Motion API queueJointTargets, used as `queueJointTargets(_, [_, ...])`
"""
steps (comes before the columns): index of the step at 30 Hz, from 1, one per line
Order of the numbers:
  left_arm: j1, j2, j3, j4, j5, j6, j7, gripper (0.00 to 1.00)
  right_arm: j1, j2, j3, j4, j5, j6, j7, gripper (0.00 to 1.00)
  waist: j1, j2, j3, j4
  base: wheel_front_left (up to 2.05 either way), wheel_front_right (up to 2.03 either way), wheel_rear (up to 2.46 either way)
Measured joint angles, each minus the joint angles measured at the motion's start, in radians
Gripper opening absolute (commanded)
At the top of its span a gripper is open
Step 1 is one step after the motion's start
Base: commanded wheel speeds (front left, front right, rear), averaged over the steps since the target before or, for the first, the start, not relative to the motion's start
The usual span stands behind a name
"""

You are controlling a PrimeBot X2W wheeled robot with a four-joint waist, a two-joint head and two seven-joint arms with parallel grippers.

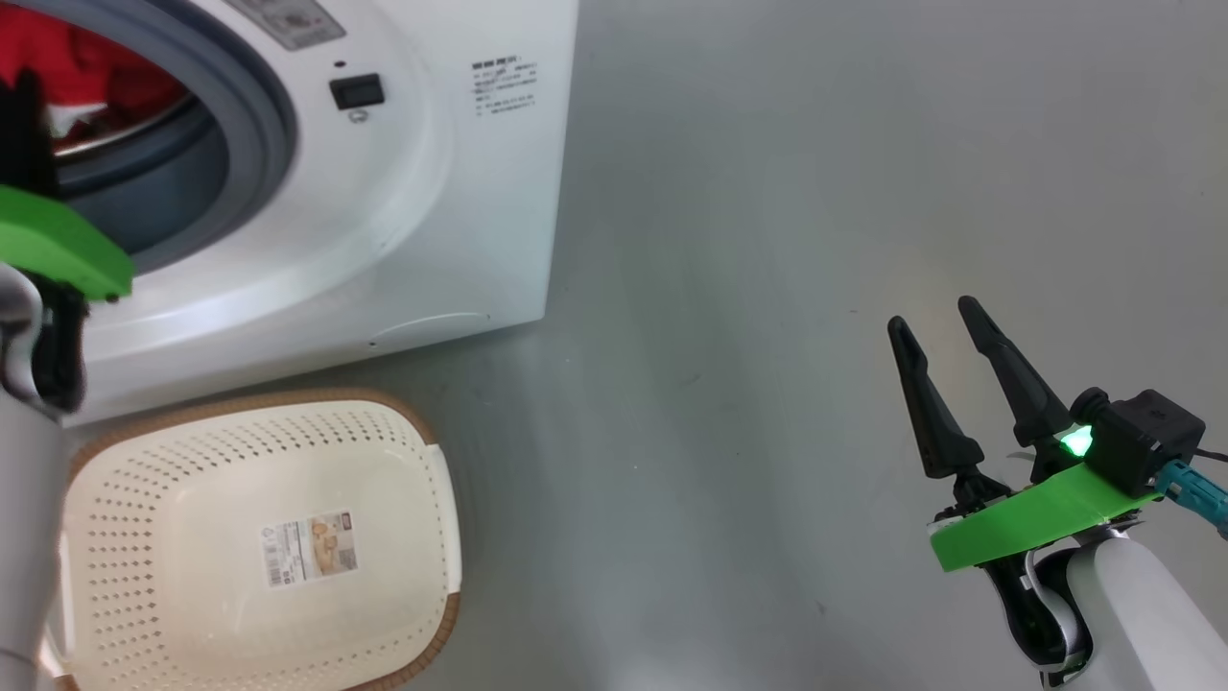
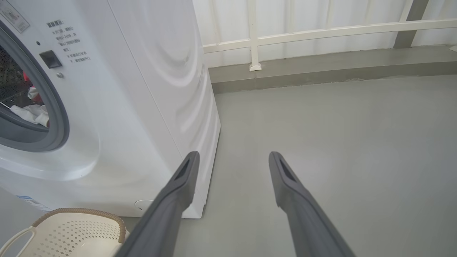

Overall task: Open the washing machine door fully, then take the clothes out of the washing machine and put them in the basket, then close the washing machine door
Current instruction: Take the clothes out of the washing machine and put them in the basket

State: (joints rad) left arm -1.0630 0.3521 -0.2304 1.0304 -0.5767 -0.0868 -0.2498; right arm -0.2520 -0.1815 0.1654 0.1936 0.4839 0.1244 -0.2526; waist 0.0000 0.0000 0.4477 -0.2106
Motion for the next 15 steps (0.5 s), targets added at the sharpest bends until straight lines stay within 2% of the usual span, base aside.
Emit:
queueJointTargets(10, [0.221, -0.077, 0.219, -0.29, 0.129, 0.017, 0.0, 0.0, 0.005, -0.013, -0.018, 0.002, 0.0, 0.0, -0.003, 1.0, 0.0, 0.0, -0.06, 0.036, 0.0, 0.0, 0.0])
queueJointTargets(11, [0.221, -0.077, 0.219, -0.29, 0.129, 0.017, 0.0, 0.0, 0.005, -0.013, -0.018, 0.002, 0.0, 0.0, -0.003, 1.0, 0.0, 0.0, -0.06, 0.036, 0.0, 0.0, 0.0])
queueJointTargets(15, [0.292, -0.129, 0.317, -0.396, 0.187, 0.015, -0.001, 0.0, 0.009, -0.014, -0.022, 0.002, -0.001, 0.0, -0.003, 1.0, 0.0, 0.0, -0.078, 0.053, 0.0, 0.0, 0.0])
